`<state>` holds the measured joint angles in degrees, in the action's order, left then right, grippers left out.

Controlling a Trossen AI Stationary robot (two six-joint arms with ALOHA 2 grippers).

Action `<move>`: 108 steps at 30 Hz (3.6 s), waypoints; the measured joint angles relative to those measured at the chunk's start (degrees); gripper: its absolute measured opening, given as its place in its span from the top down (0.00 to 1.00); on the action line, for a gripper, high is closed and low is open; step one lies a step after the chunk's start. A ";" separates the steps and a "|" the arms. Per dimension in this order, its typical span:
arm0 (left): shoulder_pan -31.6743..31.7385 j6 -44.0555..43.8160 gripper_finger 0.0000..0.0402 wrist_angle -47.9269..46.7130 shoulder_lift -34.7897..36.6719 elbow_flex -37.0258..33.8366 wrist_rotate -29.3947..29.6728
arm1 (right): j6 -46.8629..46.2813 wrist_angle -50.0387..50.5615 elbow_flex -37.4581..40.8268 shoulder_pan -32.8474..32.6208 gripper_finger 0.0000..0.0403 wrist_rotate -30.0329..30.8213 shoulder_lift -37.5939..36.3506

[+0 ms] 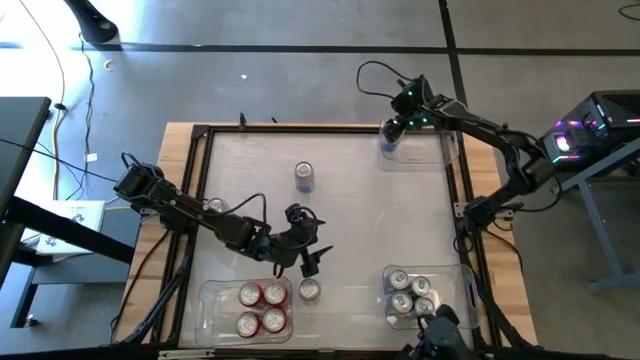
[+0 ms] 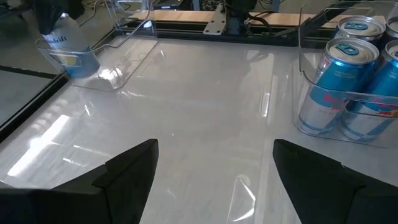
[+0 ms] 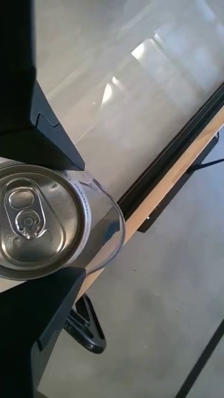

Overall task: Sort soda cans
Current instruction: Put the middle right blue-white soda can into the top right transparent bin, then put the top right white soda can into the top right transparent bin

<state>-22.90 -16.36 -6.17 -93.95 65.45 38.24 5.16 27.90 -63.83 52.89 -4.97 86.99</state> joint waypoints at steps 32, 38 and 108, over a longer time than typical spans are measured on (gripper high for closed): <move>0.00 -0.19 0.22 0.08 0.00 0.00 0.10 | 1.26 0.52 -1.28 -0.43 0.36 -2.31 3.44; 0.00 -0.20 0.22 0.09 0.00 0.00 0.10 | 1.14 0.76 -1.57 -0.45 0.36 -2.41 3.46; 36.19 15.44 0.28 26.42 -2.78 -20.57 -19.08 | -15.67 -25.86 34.12 -46.33 0.36 6.08 -42.37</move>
<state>13.30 -0.92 20.24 -96.73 44.88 19.17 -10.50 2.04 -29.71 6.57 1.10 44.62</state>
